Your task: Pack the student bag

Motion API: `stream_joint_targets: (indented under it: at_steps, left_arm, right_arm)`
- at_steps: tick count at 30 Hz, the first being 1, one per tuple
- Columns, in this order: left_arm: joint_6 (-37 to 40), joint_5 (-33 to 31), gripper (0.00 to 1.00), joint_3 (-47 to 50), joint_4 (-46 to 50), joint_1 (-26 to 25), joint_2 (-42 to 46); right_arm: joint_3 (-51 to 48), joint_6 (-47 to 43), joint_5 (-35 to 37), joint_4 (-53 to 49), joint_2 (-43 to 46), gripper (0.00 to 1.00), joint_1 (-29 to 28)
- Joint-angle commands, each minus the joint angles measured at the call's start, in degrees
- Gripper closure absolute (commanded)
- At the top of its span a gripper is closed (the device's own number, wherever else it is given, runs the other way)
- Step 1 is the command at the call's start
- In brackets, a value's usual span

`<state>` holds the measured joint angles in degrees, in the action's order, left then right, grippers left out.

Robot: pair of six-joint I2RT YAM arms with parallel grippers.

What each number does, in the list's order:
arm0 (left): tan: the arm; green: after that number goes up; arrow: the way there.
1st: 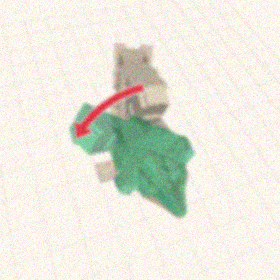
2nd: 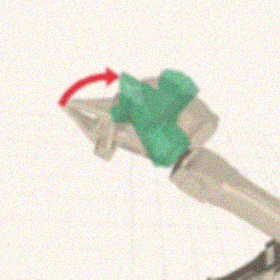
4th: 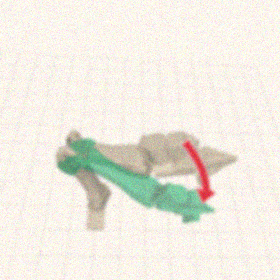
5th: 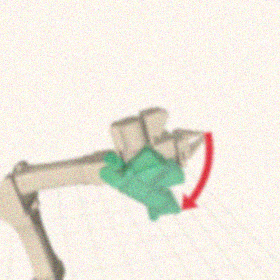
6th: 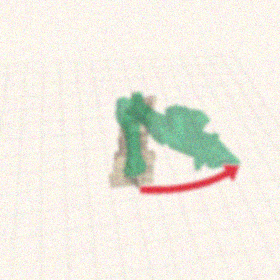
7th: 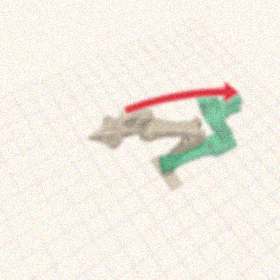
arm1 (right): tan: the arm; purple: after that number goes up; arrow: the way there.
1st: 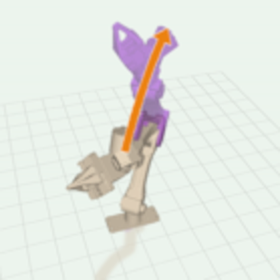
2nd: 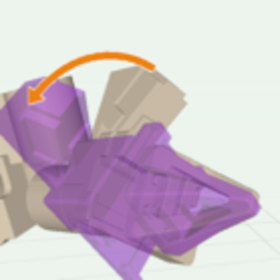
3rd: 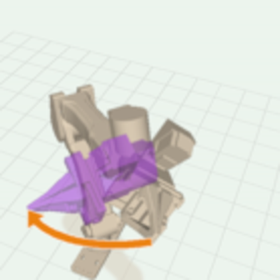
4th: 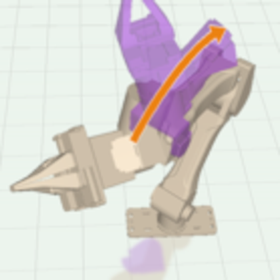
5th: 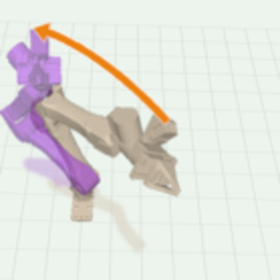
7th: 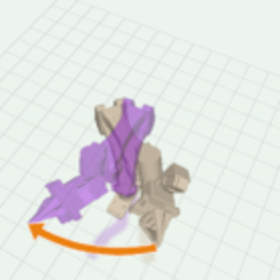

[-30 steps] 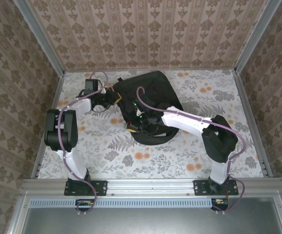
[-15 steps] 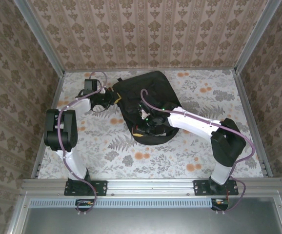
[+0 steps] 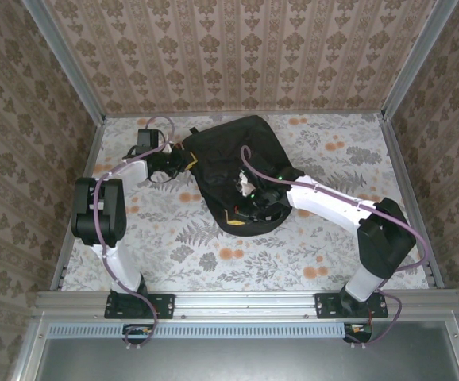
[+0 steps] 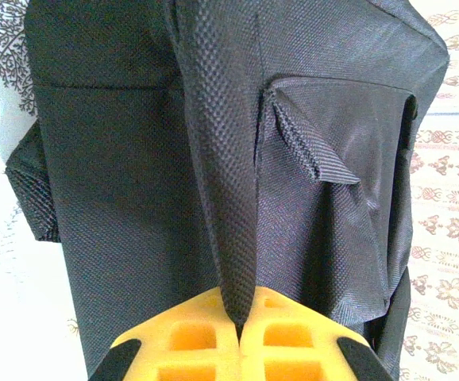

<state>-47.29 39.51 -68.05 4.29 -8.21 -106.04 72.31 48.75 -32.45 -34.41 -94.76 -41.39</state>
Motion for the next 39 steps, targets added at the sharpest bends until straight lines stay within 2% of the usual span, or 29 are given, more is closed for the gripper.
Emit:
stream_joint_targets:
  at_steps: [1, 5, 8, 13, 18, 23, 29, 39]
  left_arm:
    - [2.09, -4.96, 0.86, -2.19, 1.98, 1.52, 1.93]
    - [0.62, -7.62, 0.5, -0.84, 6.63, 0.24, 7.94]
    - [-0.34, -11.28, 0.41, -0.63, 12.94, -1.56, 13.21]
    - [-4.56, -6.73, 0.41, 7.09, 14.41, -2.73, 21.29]
    - [-5.05, -7.76, 0.43, 16.29, 16.64, -3.89, 32.25]
    - [-6.85, -9.07, 0.48, 21.11, 17.87, -6.24, 38.94]
    - [-8.41, -8.48, 0.59, 24.76, 16.17, -7.11, 39.6]
    - [-9.71, -8.18, 0.59, 27.04, 10.48, -7.33, 37.31]
  right_arm:
    - [-0.97, -1.04, -4.83, -0.36, 2.43, 1.0, -0.1]
    - [0.26, -0.78, -6.16, 1.1, 2.05, 1.0, -0.18]
    - [1.71, -1.29, -6.99, 1.05, 1.52, 1.0, -0.42]
    - [4.23, -1.38, -8.3, 2.16, -0.12, 1.0, -1.53]
    - [7.68, 0.39, -9.47, 3.3, -3.18, 1.0, -2.82]
    - [11.91, 2.57, -10.48, 6.35, -6.58, 1.0, -3.84]
    - [17.48, 3.79, -11.41, 6.51, -10.52, 1.0, -5.26]
    - [15.17, 6.3, -12.03, 10.25, -10.82, 1.0, -5.76]
